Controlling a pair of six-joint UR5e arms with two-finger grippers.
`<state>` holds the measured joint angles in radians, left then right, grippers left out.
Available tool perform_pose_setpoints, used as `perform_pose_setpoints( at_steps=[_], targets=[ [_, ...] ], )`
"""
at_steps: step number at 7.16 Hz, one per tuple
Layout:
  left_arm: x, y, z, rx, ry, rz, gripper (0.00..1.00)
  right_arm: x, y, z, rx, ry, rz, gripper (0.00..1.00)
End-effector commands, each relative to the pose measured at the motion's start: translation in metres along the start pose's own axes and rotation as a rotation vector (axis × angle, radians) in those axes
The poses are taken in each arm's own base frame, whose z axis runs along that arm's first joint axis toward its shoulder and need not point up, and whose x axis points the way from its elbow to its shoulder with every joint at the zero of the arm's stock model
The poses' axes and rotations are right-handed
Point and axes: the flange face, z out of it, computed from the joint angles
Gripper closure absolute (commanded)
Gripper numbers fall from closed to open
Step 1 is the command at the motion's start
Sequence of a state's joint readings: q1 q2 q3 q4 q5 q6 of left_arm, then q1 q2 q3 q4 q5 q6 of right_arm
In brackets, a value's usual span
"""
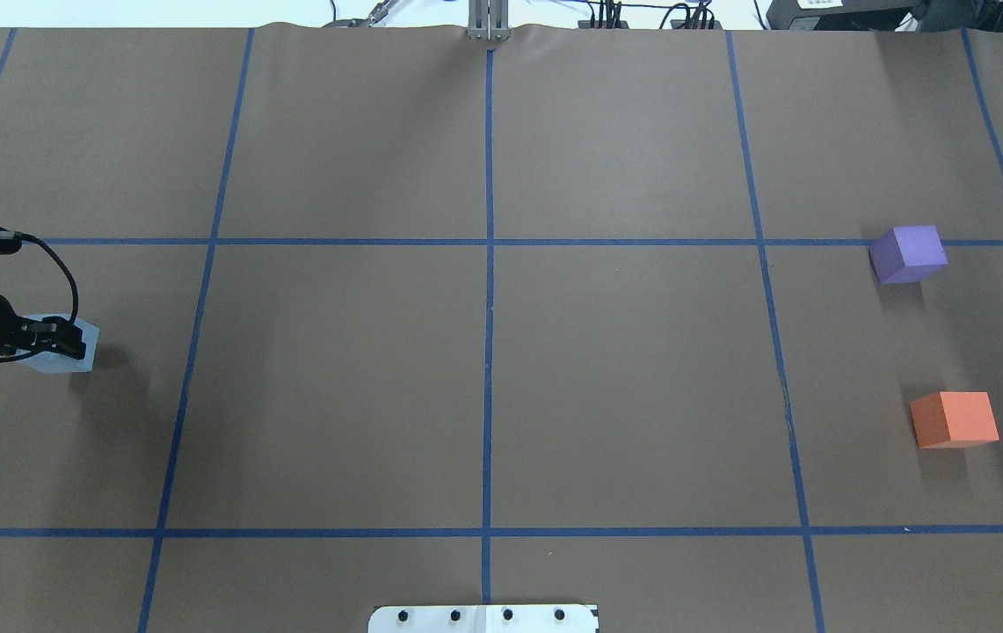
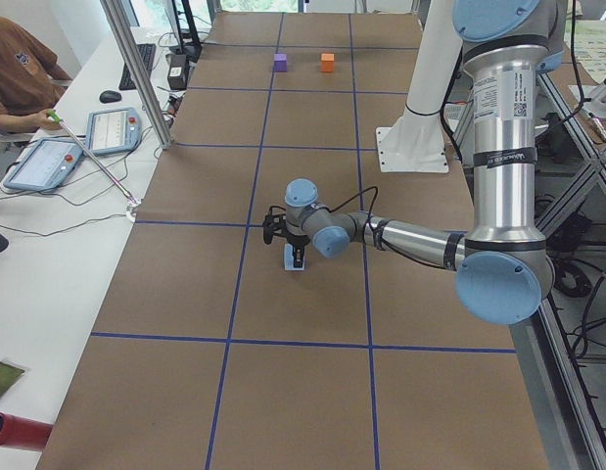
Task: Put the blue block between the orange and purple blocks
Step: 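Lower the left gripper onto the light blue cube and close it, then carry the light blue cube with the left gripper toward the table center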
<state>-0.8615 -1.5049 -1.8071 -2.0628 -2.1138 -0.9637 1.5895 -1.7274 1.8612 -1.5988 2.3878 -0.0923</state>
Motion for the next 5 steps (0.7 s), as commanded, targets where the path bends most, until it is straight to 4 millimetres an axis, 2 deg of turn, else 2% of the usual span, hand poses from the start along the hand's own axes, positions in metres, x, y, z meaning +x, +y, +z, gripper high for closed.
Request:
perform_pose_setpoints(
  at_steps=[1,2,3,4,5],
  targets=[
    [0.106,-0.027,-0.064,-0.017,-0.008,-0.036,1.00,0.008,0.007,0.007,-0.013,0.004,0.028,0.00],
    [0.164,-0.046,-0.085,-0.007,0.016,-0.086,1.00,0.012,0.017,0.011,-0.010,0.003,0.026,0.00],
    [0.234,-0.046,-0.094,-0.024,0.054,-0.110,1.00,0.007,0.017,0.007,0.028,0.002,-0.009,0.00],
    [0.321,-0.034,-0.089,-0.053,0.101,-0.079,1.00,0.004,0.017,0.005,0.033,-0.002,-0.013,0.00],
    [0.394,-0.038,-0.085,-0.056,0.123,-0.072,1.00,0.005,0.017,0.006,0.033,-0.004,-0.014,0.00]
  ],
)
